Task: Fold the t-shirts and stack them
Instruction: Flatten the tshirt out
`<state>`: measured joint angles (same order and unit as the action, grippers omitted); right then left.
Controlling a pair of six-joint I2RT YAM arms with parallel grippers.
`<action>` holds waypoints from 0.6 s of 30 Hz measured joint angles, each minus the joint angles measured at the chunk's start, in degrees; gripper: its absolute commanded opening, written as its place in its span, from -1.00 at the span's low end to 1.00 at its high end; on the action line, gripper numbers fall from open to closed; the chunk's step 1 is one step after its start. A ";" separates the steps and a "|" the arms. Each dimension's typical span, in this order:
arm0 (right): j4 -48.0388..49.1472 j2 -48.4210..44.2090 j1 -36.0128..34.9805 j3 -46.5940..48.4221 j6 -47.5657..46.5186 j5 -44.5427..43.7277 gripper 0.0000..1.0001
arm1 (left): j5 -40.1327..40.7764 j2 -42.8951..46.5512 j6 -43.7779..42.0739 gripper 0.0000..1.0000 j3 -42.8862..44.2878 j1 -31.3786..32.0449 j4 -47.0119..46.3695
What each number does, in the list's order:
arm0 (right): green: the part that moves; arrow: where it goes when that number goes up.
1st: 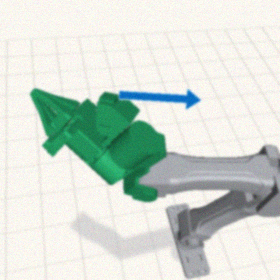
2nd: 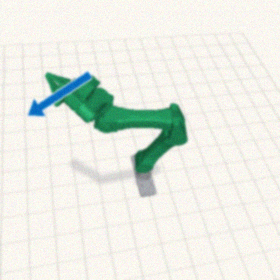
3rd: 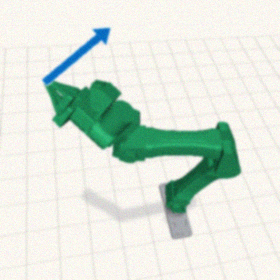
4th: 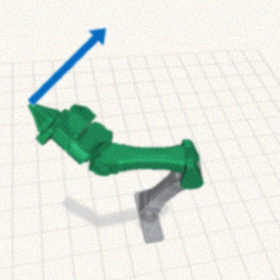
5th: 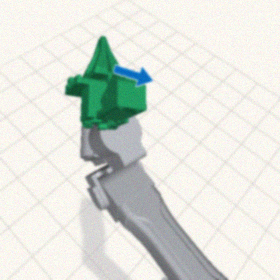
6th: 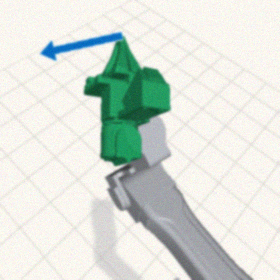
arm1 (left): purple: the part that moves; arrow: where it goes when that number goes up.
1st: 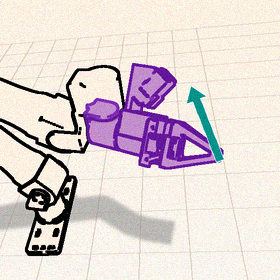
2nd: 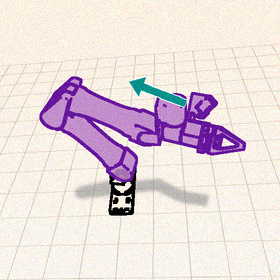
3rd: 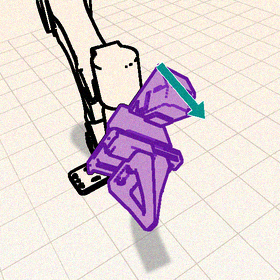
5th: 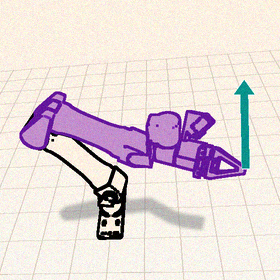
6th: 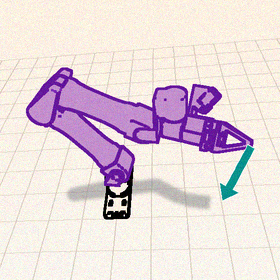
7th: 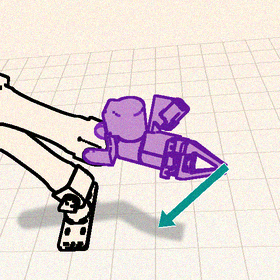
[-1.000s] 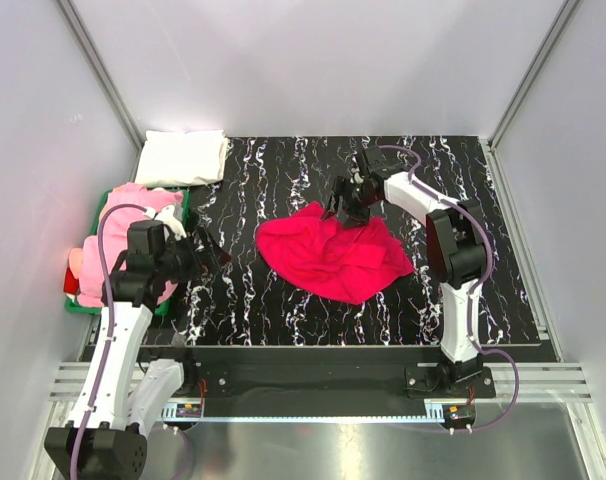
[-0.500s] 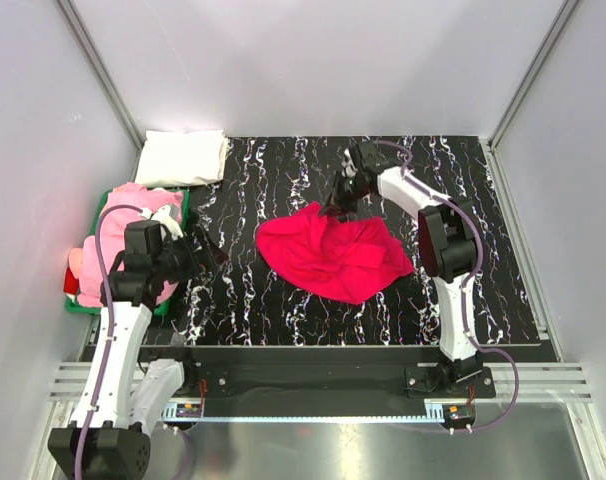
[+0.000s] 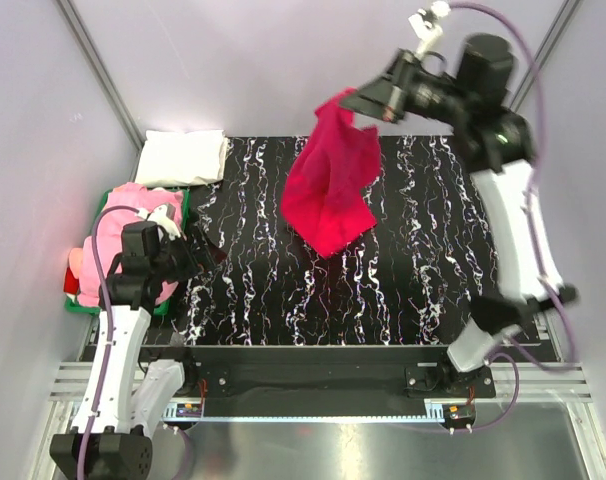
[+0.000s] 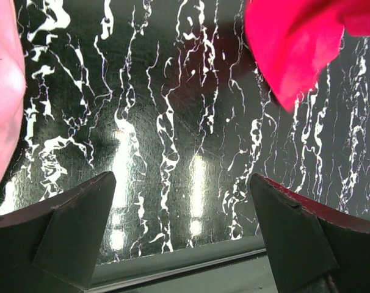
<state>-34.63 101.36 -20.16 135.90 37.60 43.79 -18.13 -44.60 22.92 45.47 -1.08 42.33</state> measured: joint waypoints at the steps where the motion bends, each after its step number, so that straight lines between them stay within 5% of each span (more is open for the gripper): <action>1: -1.27 -5.73 0.79 -5.33 -2.60 -0.79 -1.00 | 0.00 0.46 0.02 0.97 0.00 0.00 0.02; 4: -3.65 -20.83 1.27 -24.76 -10.43 -9.77 -0.95 | 0.26 2.32 0.02 0.97 -0.02 0.00 0.02; 8: -5.77 -35.45 2.03 -55.17 -14.36 -27.56 0.93 | 0.57 3.80 0.04 0.97 -0.02 0.00 0.02; 13: -11.26 -29.59 5.29 -79.06 -12.39 -40.96 0.99 | 0.83 3.98 0.04 0.96 -0.02 0.24 0.09; 18: -13.81 -29.94 6.16 -82.88 -10.12 -43.67 0.99 | 1.49 3.10 0.02 0.94 0.00 2.10 0.13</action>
<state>-48.45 71.42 -14.00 53.01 27.49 0.12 -16.64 -41.50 22.94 45.47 1.02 42.46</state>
